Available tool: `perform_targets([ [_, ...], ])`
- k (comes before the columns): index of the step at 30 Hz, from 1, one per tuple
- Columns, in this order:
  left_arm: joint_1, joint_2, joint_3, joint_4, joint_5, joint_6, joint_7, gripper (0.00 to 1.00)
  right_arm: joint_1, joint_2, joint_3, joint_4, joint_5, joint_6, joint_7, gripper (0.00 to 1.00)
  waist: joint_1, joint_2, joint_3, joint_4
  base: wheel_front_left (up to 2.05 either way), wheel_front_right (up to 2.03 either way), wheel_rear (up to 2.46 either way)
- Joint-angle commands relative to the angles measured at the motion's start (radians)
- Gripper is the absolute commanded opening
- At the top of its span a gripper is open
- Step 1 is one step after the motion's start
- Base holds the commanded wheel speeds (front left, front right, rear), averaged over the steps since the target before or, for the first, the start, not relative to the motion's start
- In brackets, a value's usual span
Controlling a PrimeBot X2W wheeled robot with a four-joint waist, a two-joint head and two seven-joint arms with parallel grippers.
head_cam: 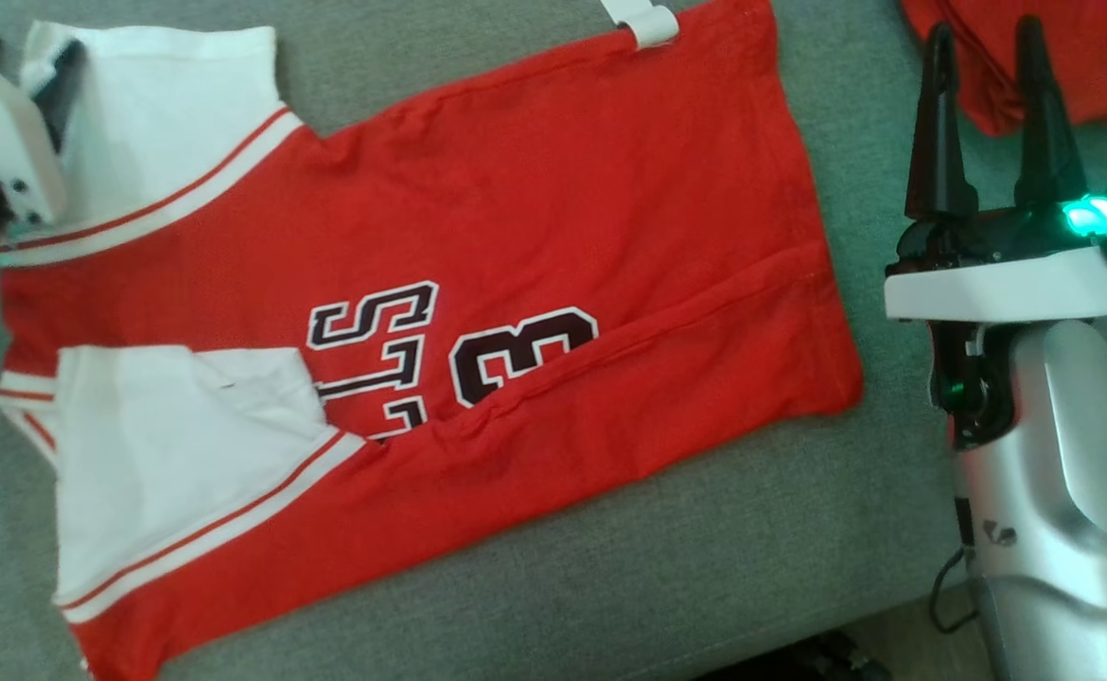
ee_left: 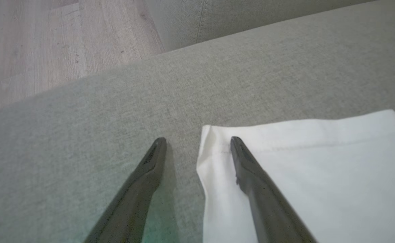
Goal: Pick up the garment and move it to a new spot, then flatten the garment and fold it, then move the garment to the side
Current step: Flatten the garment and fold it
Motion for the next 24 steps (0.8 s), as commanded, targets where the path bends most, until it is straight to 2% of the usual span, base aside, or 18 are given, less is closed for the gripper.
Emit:
perform_targets([
  [1,-0.043,0.061,0.021,-0.002,-0.002,0.002,0.014,1.0,-0.022,0.006,0.017,-0.038,0.002,-0.001,-0.006,1.0,0.0001,0.0,0.008,-0.008,0.0,0.0,0.0],
  [11,-0.061,0.059,-0.065,0.047,-0.089,0.002,0.085,1.0,-0.028,0.006,0.006,-0.049,-0.012,-0.001,-0.006,1.0,0.0001,0.0,0.011,-0.012,0.0,0.0,0.0],
  [12,-0.057,0.06,-0.076,0.043,-0.104,0.002,0.101,0.48,-0.029,0.006,0.006,-0.046,-0.013,-0.001,-0.006,1.0,0.0001,0.0,0.008,-0.011,0.0,0.0,0.0],
  [13,-0.051,0.061,-0.089,0.032,-0.126,0.002,0.121,0.0,-0.031,0.006,0.005,-0.044,-0.015,-0.001,-0.006,1.0,0.0001,0.0,0.004,-0.011,0.0,0.0,0.0],
  [16,-0.04,0.076,-0.108,-0.001,-0.188,0.002,0.152,0.0,-0.035,0.006,0.0,-0.037,-0.027,-0.001,-0.006,1.0,0.0001,0.0,-0.009,-0.006,0.0,0.0,0.0],
  [19,-0.046,0.081,-0.116,-0.007,-0.187,0.002,0.076,0.0,-0.045,0.006,0.008,-0.006,-0.068,-0.001,0.013,1.0,0.0001,0.0,-0.038,0.007,0.0,0.0,0.0],
  [24,-0.048,0.048,-0.105,-0.011,-0.19,0.002,-0.05,0.0,-0.074,0.006,0.005,0.024,-0.141,-0.001,0.07,1.0,0.0001,0.0,-0.083,0.034,0.0,0.0,0.0],
])
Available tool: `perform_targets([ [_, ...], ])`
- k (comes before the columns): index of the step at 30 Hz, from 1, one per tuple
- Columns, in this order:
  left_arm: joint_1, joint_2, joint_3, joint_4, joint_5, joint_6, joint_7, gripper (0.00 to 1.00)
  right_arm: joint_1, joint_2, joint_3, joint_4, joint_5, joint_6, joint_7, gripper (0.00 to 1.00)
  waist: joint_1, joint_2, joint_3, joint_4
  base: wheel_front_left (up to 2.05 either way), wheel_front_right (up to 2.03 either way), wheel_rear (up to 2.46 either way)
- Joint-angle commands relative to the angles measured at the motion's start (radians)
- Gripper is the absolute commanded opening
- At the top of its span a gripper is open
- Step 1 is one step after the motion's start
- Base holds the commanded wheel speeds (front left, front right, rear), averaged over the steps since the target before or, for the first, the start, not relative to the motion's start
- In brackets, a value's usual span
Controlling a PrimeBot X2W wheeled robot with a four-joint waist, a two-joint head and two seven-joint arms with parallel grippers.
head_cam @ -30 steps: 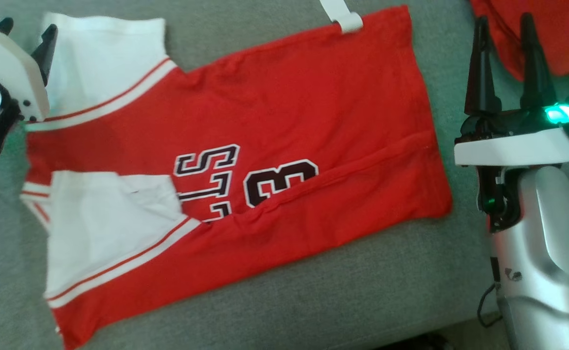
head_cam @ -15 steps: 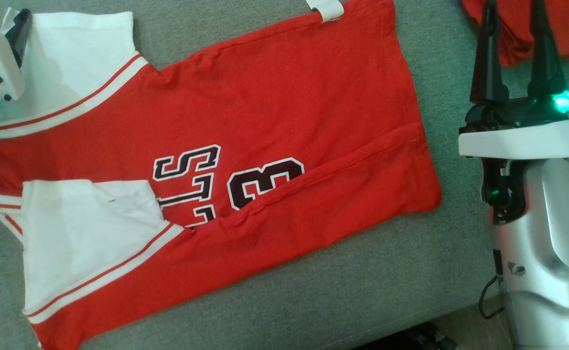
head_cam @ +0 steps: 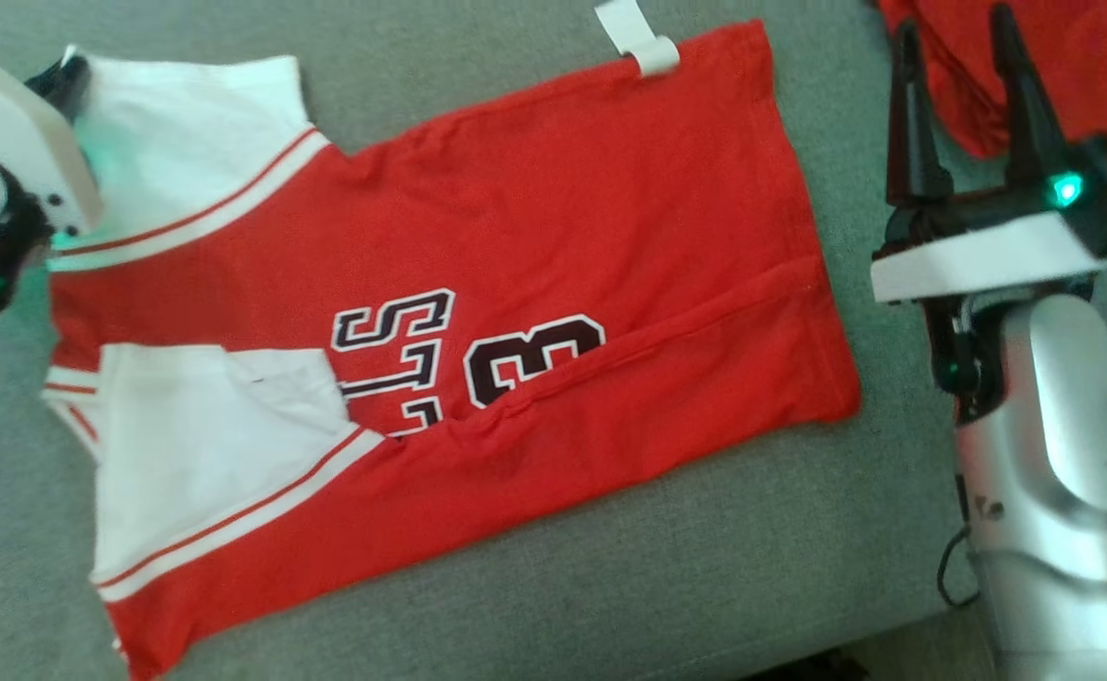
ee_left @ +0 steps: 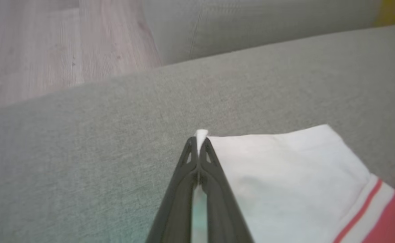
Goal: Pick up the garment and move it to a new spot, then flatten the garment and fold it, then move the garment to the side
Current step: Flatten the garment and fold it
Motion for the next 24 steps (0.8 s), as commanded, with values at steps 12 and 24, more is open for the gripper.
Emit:
perform_targets([
  [12,0.033,-0.032,0.028,-0.169,0.049,0.008,-0.331,0.0,-0.141,-0.106,0.092,0.114,-0.067,-0.001,0.24,1.0,0.0,0.0,-0.128,0.167,0.0,0.0,0.0],
  [24,0.142,-0.042,-0.027,-0.421,0.086,0.052,-0.357,0.0,-0.287,-0.23,0.226,0.474,0.023,-0.001,0.39,1.0,0.0,0.0,-0.128,0.291,0.0,0.0,0.0],
])
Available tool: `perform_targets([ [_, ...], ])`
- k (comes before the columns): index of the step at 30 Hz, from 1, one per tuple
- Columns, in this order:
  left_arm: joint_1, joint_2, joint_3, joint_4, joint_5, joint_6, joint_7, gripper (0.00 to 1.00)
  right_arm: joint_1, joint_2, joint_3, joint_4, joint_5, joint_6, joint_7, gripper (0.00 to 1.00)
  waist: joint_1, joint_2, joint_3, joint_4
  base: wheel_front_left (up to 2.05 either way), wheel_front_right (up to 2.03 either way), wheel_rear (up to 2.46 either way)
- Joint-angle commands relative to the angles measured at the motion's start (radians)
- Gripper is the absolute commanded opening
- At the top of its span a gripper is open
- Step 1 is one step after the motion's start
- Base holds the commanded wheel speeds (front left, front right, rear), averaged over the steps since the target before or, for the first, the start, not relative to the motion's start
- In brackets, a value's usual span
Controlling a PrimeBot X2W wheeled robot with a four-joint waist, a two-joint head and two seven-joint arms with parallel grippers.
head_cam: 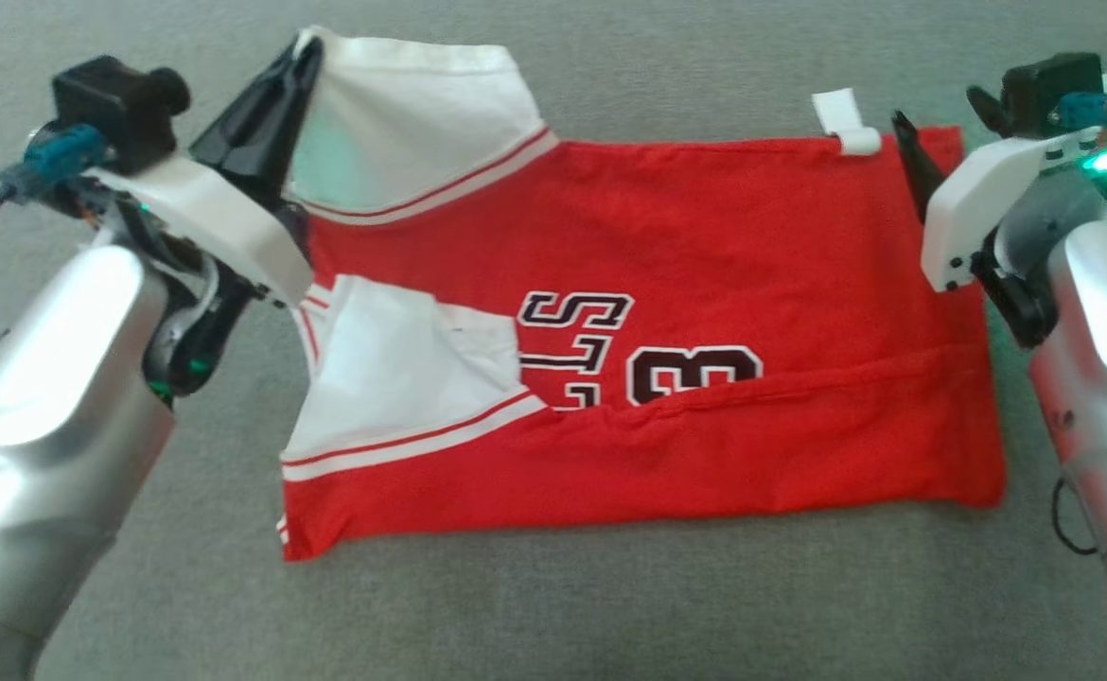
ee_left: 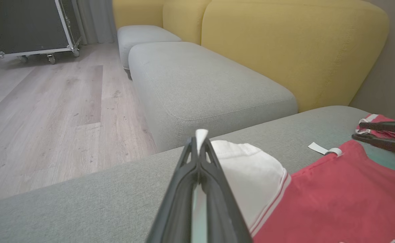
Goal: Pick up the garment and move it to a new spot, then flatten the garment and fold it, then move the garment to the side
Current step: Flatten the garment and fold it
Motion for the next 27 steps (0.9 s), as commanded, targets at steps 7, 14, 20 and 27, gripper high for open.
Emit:
perform_targets([
  [7,-0.018,0.032,0.023,-0.092,0.007,0.025,0.017,0.0,-0.087,-0.031,0.022,0.163,-0.027,-0.001,0.04,1.0,0.0001,0.0,0.024,0.042,0.0,0.0,0.0],
  [14,-0.027,0.032,0.018,-0.103,0.01,0.027,0.02,0.0,-0.137,-0.022,0.016,0.263,-0.05,-0.001,0.012,1.0,0.0001,0.0,0.049,0.042,0.0,0.0,0.0],
  [20,-0.042,0.031,0.017,-0.095,0.014,0.026,0.015,0.0,-0.172,-0.013,0.031,0.313,-0.04,-0.001,0.008,0.0,0.0001,0.0,0.069,0.039,0.0,0.0,0.0],
  [27,-0.061,0.046,0.037,-0.029,0.028,0.046,-0.017,0.0,-0.239,0.007,0.041,0.296,0.02,-0.001,-0.121,0.0,0.0001,0.0,0.066,0.003,0.0,0.0,0.0],
])
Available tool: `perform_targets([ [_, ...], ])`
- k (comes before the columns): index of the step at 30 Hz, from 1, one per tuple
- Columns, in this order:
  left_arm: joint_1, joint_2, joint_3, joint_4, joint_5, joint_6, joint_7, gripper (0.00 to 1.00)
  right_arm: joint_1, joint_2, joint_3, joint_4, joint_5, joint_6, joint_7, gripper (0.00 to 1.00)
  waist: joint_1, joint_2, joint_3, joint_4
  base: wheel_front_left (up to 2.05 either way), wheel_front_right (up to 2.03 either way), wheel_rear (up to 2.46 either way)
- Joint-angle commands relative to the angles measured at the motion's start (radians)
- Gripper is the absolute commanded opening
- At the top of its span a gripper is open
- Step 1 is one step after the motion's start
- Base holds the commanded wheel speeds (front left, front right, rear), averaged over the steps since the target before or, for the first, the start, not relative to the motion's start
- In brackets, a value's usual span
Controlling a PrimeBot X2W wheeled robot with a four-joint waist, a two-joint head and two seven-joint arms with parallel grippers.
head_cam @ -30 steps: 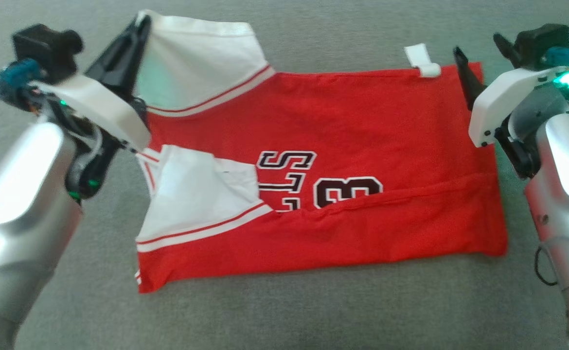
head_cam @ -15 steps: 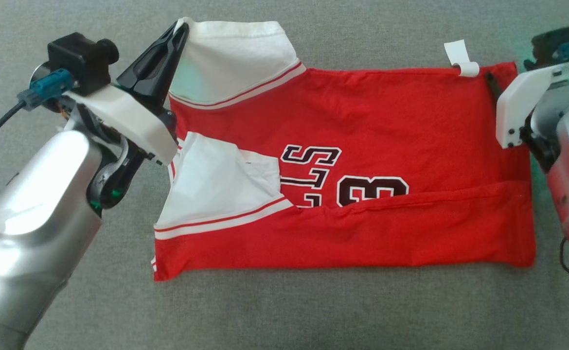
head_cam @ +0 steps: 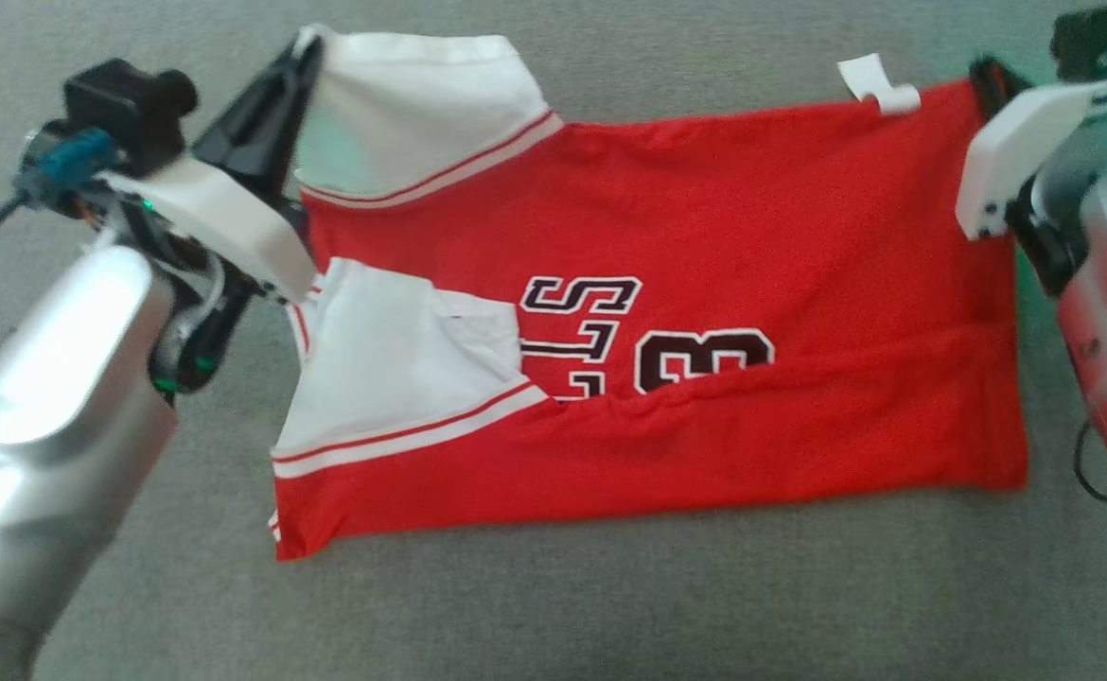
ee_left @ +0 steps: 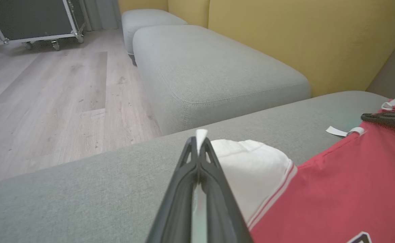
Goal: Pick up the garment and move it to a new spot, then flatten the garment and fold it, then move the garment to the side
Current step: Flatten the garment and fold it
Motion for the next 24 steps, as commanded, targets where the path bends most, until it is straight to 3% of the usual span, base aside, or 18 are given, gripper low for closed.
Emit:
perform_targets([
  [1,-0.063,0.05,0.058,-0.013,0.01,0.006,-0.012,0.0,-0.048,0.016,0.013,-0.04,0.013,-0.001,-0.029,0.0,-0.0001,0.0,-0.003,-0.012,0.0,0.0,0.0],
  [7,-0.151,0.055,0.125,0.138,0.01,0.016,-0.107,0.0,-0.135,0.05,0.007,-0.076,0.121,-0.001,-0.154,0.0,-0.0001,0.0,0.011,-0.062,0.0,0.0,0.0],
  [14,-0.286,0.018,0.127,0.299,0.044,-0.028,-0.211,0.0,-0.21,0.076,0.004,-0.043,0.172,-0.001,-0.229,0.0,-0.0001,0.0,0.033,-0.082,0.0,0.0,0.0],
  [24,-0.27,-0.022,0.062,0.394,0.05,-0.078,-0.263,0.0,-0.173,0.08,0.074,0.018,0.251,-0.001,-0.228,0.0,-0.0001,0.0,-0.011,-0.063,0.0,0.0,0.0],
])
